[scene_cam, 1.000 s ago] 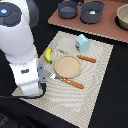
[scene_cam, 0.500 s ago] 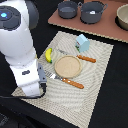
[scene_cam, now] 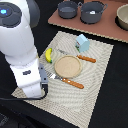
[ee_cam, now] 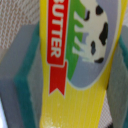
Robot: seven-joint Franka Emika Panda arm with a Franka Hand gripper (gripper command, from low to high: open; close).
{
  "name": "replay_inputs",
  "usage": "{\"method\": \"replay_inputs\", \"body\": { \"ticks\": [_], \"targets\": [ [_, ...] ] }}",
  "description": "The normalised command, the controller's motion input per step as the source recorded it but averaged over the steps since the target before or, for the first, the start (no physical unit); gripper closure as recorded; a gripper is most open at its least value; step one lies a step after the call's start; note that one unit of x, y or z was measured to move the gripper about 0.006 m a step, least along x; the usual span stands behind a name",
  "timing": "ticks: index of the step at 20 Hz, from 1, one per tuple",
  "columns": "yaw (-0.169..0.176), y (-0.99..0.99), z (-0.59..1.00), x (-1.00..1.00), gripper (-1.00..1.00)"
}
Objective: Interact with the objects in diverse but meaningful ways.
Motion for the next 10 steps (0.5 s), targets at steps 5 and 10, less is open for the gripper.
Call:
{"method": "replay_inputs", "body": {
  "ticks": [5, 10],
  "targets": [
    [0.049, 0.64, 0.98, -0.57, 1.0],
    [0.055, 0.78, 0.84, -0.57, 1.0]
  ]
}}
